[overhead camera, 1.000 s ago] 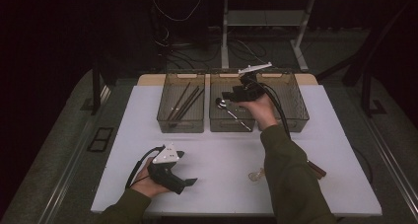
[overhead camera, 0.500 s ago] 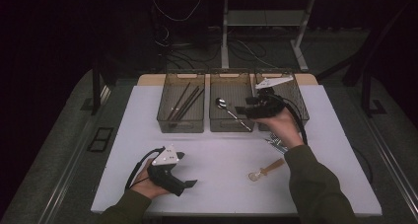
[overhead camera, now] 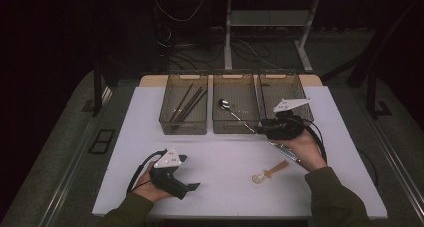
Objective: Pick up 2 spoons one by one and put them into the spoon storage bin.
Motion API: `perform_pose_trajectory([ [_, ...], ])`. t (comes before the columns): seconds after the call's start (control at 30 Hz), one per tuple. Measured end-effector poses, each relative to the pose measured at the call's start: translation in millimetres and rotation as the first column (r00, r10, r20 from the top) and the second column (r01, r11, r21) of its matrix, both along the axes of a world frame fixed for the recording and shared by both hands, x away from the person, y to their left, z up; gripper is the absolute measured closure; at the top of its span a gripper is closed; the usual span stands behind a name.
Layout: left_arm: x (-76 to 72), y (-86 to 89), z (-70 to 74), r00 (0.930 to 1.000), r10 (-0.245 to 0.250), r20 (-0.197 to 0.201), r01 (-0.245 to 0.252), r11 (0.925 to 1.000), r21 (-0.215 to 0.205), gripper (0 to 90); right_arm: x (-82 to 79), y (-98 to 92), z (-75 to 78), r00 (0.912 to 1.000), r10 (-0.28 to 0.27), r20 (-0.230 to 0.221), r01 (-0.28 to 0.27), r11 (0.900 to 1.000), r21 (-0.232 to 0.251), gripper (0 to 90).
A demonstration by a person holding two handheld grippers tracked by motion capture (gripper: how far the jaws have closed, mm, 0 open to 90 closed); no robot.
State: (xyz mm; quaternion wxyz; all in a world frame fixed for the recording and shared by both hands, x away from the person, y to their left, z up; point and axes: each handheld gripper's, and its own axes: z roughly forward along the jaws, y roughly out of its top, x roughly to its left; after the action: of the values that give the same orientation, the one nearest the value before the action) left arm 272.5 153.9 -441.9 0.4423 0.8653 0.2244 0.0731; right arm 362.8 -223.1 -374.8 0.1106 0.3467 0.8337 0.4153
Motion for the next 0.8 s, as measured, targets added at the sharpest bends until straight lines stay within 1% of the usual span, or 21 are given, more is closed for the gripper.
perform_pose_trajectory([
  [0.1,-0.2,-0.2,-0.1,1.0,-0.003,0.001,0.003,1.0,0.002,0.0,-6.8,-7.1,-4.9,0.9997,0.014,-0.02,-0.015,1.0,-0.023,72.3],
  [0.13,-0.2,-0.2,0.0,1.0,-0.004,0.001,0.004,1.0,0.003,0.0,-7.8,-8.8,-6.5,0.9996,0.02,-0.022,-0.021,0.999,-0.028,74.3],
  [0.2,-0.2,-0.2,-0.1,1.0,-0.004,0.001,0.004,1.0,0.003,0.0,-11.8,-13.2,-10.3,0.9991,0.031,-0.03,-0.032,0.999,-0.035,74.7],
  [0.3,-0.1,-0.3,-0.4,1.0,-0.004,-0.001,0.004,1.0,0.006,0.0,-17.2,-19.5,-16.0,0.9979,0.046,-0.046,-0.048,0.998,-0.051,79.3],
  [0.37,-0.2,-0.6,-0.5,1.0,-0.005,-0.001,0.005,1.0,0.008,0.0,-20.5,-22.5,-19.1,0.9969,0.053,-0.059,-0.056,0.997,-0.053,82.3],
  [0.4,-0.3,-0.6,-0.5,1.0,-0.006,-0.001,0.006,0.9999,0.009,0.0,-22.7,-24.0,-20.8,0.9956,0.066,-0.066,-0.069,0.996,-0.052,82.7],
  [0.47,-0.4,-0.7,-0.6,1.0,-0.005,-0.002,0.005,0.9999,0.009,0.0,-27.1,-25.1,-23.0,0.9935,0.088,-0.073,-0.091,0.995,-0.05,80.3],
  [0.57,0.0,-0.2,-0.6,0.9999,-0.01,-0.002,0.01,0.9998,0.019,0.0,-34.2,-25.1,-25.0,0.9905,0.117,-0.073,-0.121,0.991,-0.058,76.1],
  [0.6,0.0,-0.2,-0.7,0.9999,-0.011,-0.002,0.011,0.9998,0.019,0.0,-37.2,-25.1,-25.8,0.9886,0.129,-0.079,-0.134,0.989,-0.066,74.6],
  [0.67,0.0,-0.5,-0.8,0.9999,-0.012,-0.002,0.012,0.9997,0.019,0.0,-41.3,-25.0,-28.2,0.9843,0.157,-0.081,-0.162,0.985,-0.066,72.3],
  [0.8,-0.2,-0.6,-0.8,0.9999,-0.011,-0.001,0.011,0.9997,0.02,0.0,-49.4,-24.9,-34.3,0.973,0.209,-0.098,-0.217,0.973,-0.078,65.2],
])
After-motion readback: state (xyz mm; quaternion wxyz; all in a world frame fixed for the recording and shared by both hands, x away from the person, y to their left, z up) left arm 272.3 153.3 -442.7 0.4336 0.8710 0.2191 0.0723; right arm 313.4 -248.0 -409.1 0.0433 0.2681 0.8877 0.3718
